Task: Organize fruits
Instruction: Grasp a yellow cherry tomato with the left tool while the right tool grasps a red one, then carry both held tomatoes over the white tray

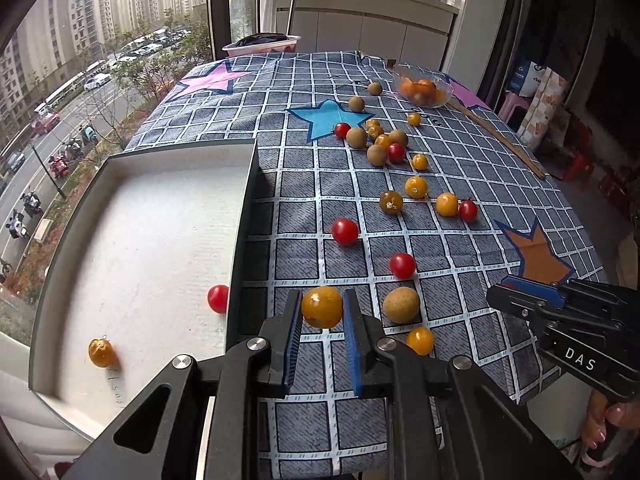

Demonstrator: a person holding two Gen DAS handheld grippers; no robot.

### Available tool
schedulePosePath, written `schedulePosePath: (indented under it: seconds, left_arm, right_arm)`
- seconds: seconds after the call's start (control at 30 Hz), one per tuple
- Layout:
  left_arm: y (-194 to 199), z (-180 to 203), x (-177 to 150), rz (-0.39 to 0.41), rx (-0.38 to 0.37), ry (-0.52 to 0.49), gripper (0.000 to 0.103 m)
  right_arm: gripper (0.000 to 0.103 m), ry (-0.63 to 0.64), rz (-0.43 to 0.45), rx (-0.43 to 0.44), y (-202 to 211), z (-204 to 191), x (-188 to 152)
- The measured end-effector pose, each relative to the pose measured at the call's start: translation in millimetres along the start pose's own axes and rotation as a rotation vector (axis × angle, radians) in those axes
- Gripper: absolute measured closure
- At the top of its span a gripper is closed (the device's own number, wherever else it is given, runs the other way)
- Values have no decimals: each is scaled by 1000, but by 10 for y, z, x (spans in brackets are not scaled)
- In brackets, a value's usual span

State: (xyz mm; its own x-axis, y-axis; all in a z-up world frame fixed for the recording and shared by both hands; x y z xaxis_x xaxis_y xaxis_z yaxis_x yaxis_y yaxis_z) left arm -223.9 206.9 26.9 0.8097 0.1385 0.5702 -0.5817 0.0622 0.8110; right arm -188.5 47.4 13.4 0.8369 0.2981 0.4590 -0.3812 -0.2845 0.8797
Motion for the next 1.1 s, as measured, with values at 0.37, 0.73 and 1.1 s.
schedulePosePath:
  seconds: [0.37,0.73,1.1]
  left_arm:
    - [393,-641,-174,54,76,75,82]
    - [512,-1463,-448,59,187,207,82]
    - [284,-1850,-610,1,266,242,82]
  right_arm:
    - [82,88,0,61,82,-626,159]
    - [82,220,-23,151,-44,-1578,315]
    - [82,327,-112,177,-482,-2261,269]
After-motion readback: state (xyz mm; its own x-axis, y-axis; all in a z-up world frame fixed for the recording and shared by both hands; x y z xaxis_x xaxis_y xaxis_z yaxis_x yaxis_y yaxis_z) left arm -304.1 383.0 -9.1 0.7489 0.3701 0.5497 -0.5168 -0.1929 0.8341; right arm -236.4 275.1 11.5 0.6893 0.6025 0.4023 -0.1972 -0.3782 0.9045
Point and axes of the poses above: each gripper's, at about its wrist camera, not at the fingertips, and y roughly against the way its jaws point, z to its right, x to its top, the point moved 4 cm from there along -y, roughly the way its jaws point, and after that the axes turned 4 degrees about -x, right-handed, at the moved point
